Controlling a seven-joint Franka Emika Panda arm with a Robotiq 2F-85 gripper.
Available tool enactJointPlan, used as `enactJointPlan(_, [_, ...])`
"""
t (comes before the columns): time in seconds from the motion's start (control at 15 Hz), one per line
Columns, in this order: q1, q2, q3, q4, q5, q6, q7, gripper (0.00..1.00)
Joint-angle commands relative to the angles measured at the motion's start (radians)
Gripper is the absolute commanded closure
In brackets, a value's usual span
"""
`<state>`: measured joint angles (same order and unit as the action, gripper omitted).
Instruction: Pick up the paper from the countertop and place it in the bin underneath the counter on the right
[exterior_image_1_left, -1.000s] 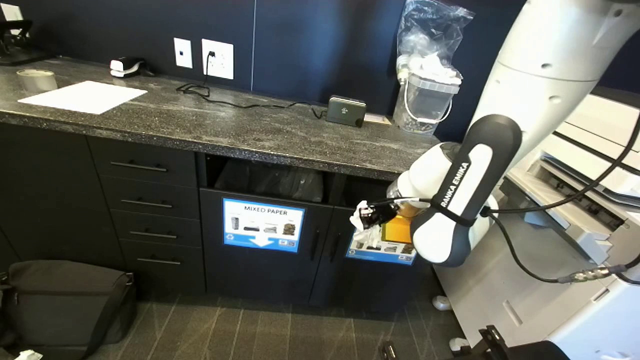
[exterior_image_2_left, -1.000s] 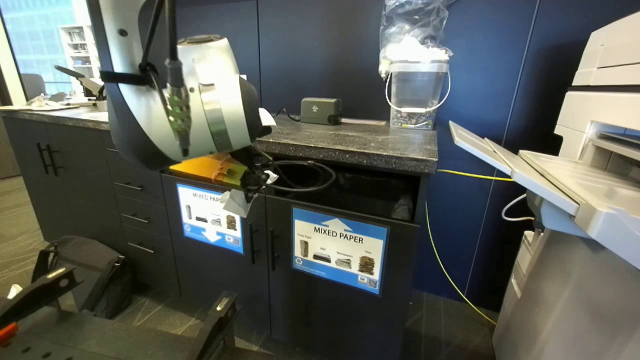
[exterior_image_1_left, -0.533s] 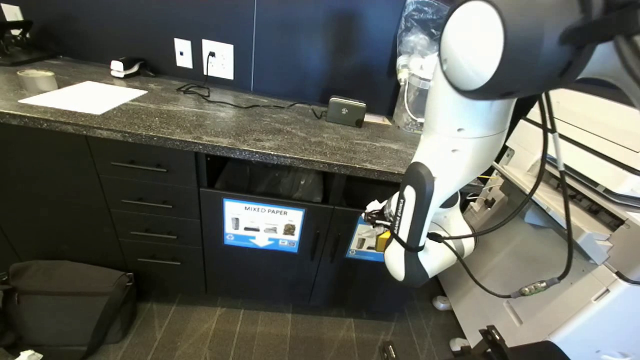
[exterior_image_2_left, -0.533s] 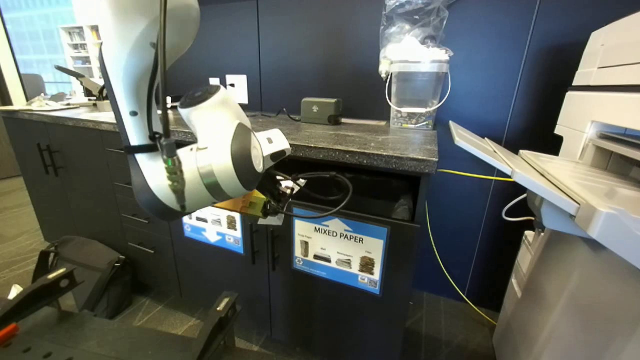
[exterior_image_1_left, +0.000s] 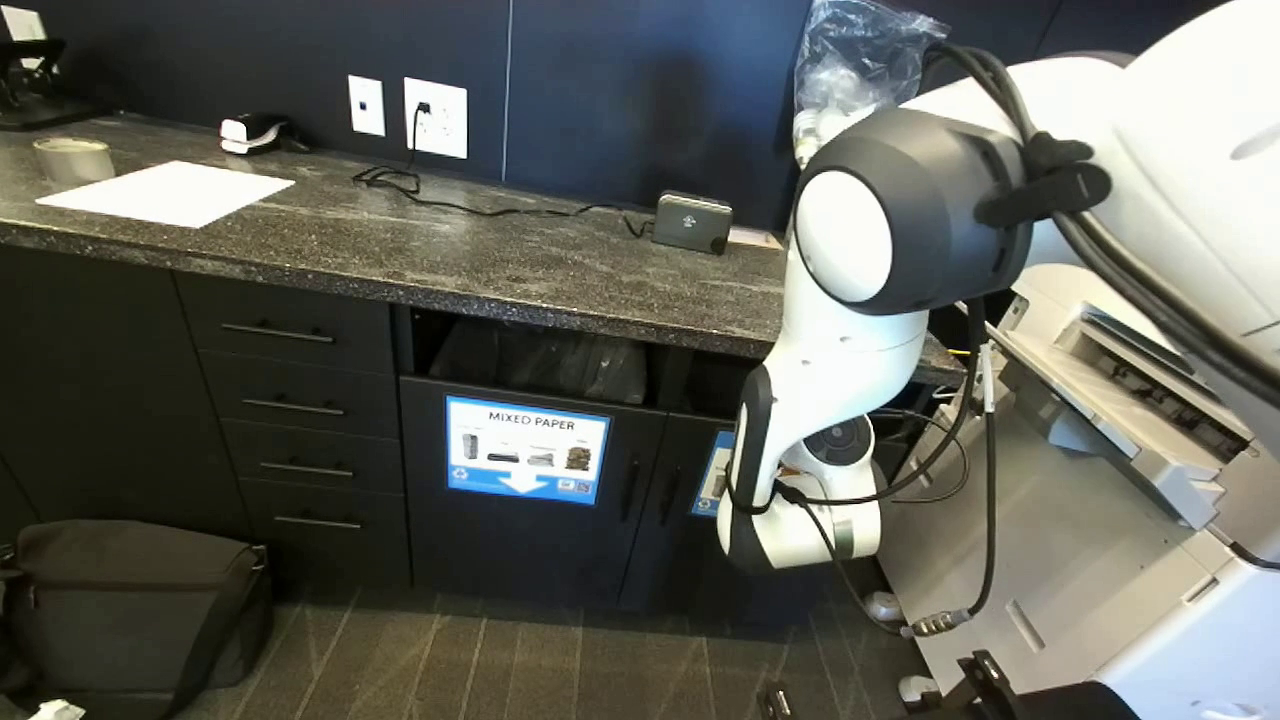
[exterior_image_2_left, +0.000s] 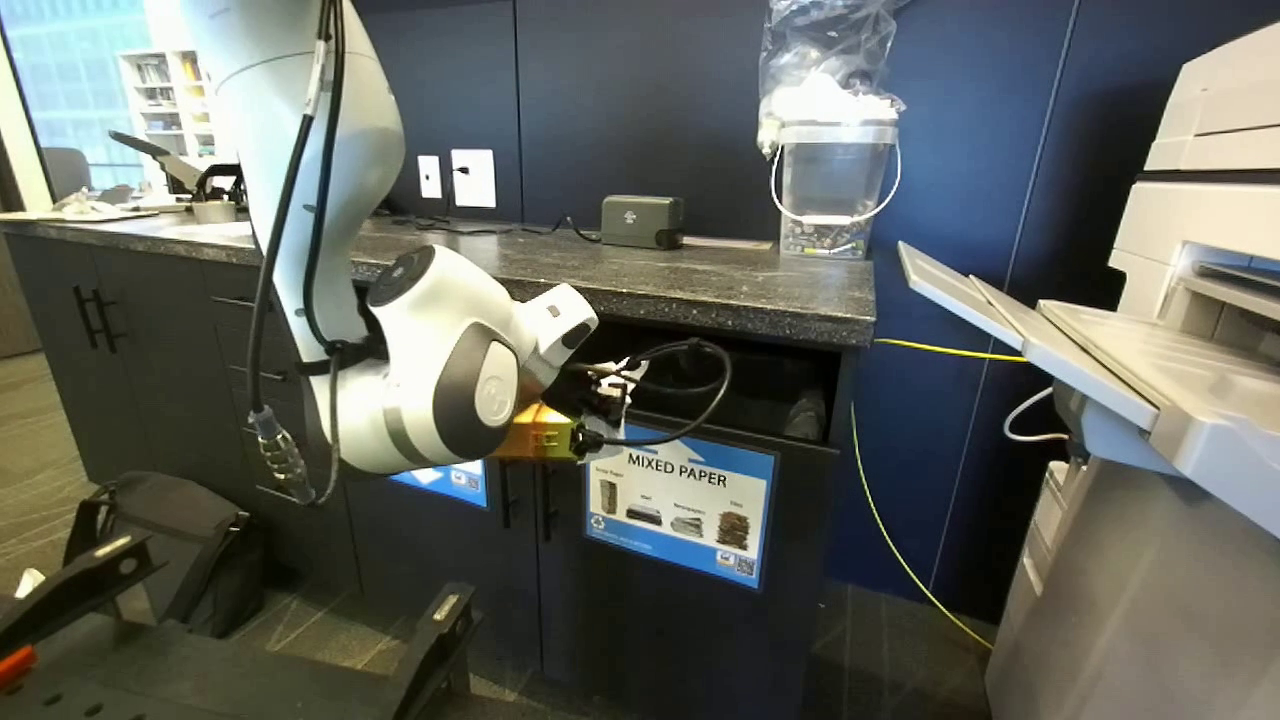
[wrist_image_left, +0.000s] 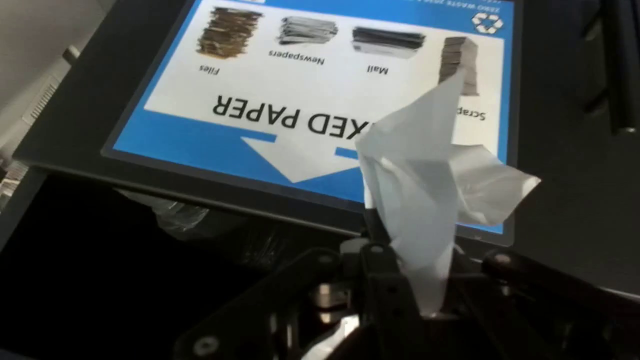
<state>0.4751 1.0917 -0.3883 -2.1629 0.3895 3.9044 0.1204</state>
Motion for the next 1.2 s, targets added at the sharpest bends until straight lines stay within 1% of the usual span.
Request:
enactJointPlan(0.0, [-0.075, 0.057, 0.045, 0.103, 0.075, 0.114, -0.157, 0.89])
enactJointPlan(0.27, [-0.17, 0.09, 0.086, 0.181, 0.03, 0.209, -0.239, 0.89])
enactJointPlan(0.4, [-0.225, 0.108, 0.104, 0.229, -0.016, 0.241, -0.26, 0.89])
enactJointPlan(0.6, [-0.299, 0.133, 0.123, 0.306, -0.1, 0.252, -0.279, 0.89])
enactJointPlan(0.87, [-0.395, 0.173, 0.137, 0.439, -0.229, 0.222, -0.287, 0.89])
enactJointPlan(1.13, [-0.474, 0.219, 0.162, 0.56, -0.332, 0.203, -0.276, 0.89])
